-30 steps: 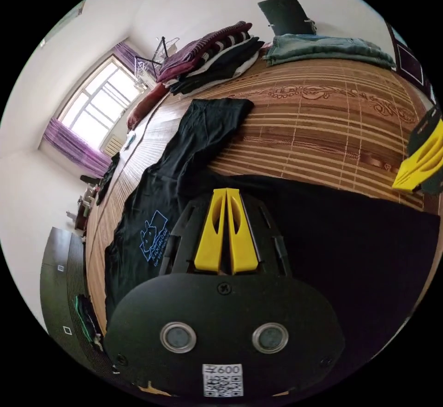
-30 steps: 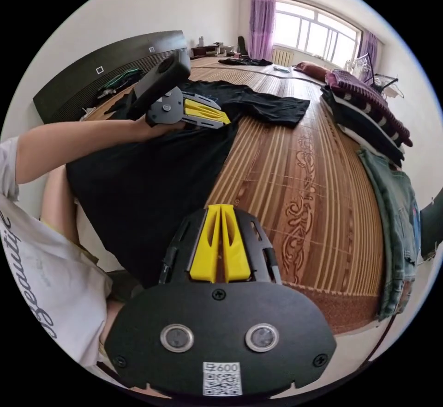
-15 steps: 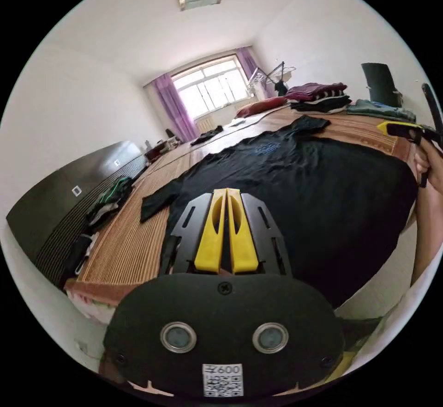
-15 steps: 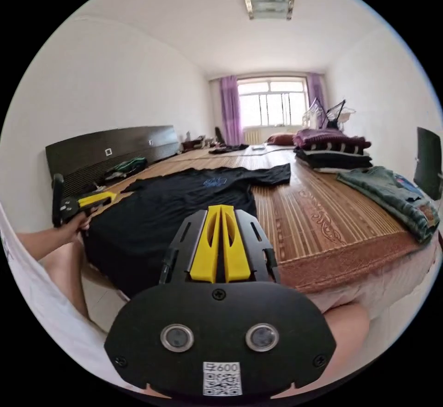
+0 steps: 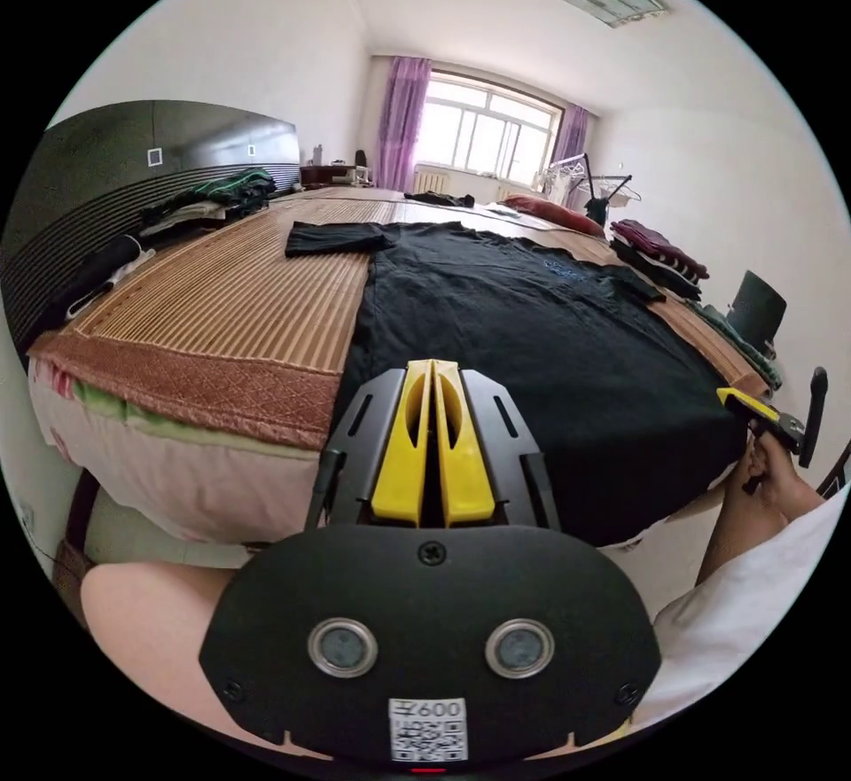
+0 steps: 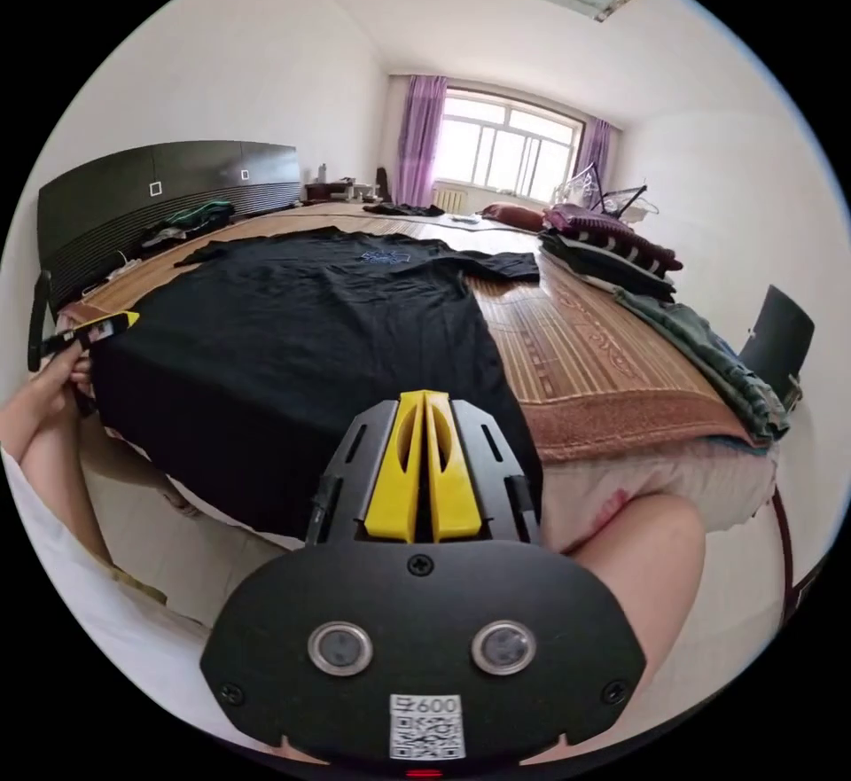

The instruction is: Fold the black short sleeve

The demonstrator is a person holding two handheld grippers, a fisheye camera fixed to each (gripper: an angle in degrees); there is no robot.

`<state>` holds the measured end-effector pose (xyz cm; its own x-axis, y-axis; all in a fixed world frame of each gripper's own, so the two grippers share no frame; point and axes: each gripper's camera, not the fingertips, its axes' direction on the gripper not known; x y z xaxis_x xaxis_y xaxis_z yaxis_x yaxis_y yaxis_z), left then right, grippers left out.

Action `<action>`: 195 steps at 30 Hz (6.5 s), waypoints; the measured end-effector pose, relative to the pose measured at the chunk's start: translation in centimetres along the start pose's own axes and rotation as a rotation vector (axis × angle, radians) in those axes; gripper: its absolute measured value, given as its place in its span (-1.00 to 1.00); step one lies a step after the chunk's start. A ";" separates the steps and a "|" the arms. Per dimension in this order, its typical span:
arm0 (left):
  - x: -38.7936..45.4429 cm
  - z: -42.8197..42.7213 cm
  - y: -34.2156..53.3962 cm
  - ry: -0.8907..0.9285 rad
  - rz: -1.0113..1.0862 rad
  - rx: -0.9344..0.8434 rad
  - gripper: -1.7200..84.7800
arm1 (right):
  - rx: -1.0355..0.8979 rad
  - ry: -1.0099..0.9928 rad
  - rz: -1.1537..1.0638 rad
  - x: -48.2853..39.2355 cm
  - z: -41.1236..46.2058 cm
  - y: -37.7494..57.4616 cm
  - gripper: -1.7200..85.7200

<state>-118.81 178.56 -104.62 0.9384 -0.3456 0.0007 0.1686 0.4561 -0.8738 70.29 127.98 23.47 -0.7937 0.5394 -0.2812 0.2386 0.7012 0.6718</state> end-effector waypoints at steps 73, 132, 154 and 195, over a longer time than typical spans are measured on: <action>-10.9 -41.4 9.4 -0.184 0.127 0.560 -0.95 | 0.314 -0.194 0.131 9.1 -10.6 6.0 -0.98; -8.7 -2.4 -4.4 -0.162 0.440 -0.192 -0.94 | -0.097 -0.325 0.200 13.1 19.5 8.7 -0.98; -2.9 -8.9 -10.6 0.062 0.419 -0.055 -0.96 | -0.056 0.055 0.332 25.4 56.8 -25.7 -0.67; 30.2 -7.4 -18.5 -0.132 0.495 -0.195 -0.96 | -0.086 -0.561 0.098 5.5 70.9 -41.2 -0.85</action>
<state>-95.79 153.62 -92.01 0.9233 -0.0163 -0.3836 -0.3504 0.3730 -0.8591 95.80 135.12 -54.32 -0.3458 0.7814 -0.5195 0.2317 0.6076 0.7597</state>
